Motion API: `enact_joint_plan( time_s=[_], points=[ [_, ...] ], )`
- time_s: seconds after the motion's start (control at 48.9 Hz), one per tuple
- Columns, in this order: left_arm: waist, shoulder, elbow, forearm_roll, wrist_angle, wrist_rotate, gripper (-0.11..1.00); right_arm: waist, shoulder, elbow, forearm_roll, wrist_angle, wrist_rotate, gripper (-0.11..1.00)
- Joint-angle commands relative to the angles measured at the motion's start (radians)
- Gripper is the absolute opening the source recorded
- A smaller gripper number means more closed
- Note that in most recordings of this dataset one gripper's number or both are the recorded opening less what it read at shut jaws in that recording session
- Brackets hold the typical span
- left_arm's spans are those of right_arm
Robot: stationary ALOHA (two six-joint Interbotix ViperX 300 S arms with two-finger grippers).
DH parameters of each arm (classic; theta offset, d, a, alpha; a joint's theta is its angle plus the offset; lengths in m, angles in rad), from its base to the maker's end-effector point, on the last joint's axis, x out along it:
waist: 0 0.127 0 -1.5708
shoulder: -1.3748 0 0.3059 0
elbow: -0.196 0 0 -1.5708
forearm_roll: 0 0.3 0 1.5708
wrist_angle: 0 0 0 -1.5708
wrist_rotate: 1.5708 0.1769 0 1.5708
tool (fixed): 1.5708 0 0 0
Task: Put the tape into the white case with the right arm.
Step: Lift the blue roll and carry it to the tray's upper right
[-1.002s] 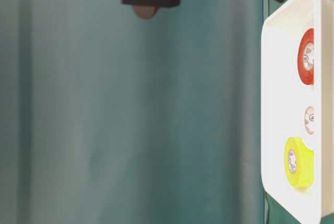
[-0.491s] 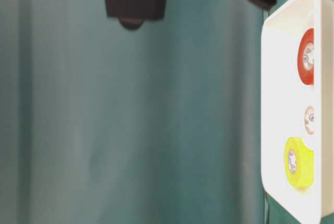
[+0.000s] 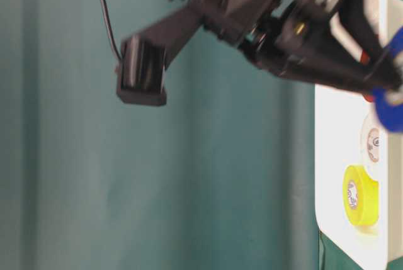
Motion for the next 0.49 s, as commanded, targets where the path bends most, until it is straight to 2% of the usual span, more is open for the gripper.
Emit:
enact_joint_plan(
  time_s=[0.0,0.47],
  points=[
    [0.002,0.008,-0.009,-0.002,-0.005,0.0,0.01,-0.049,-0.035,-0.04,-0.002,-0.014,-0.002,0.0],
    [0.003,0.009,-0.009,0.0,-0.005,0.002,0.01,-0.295,-0.034,-0.046,-0.002,-0.051,-0.002,0.0]
  ],
)
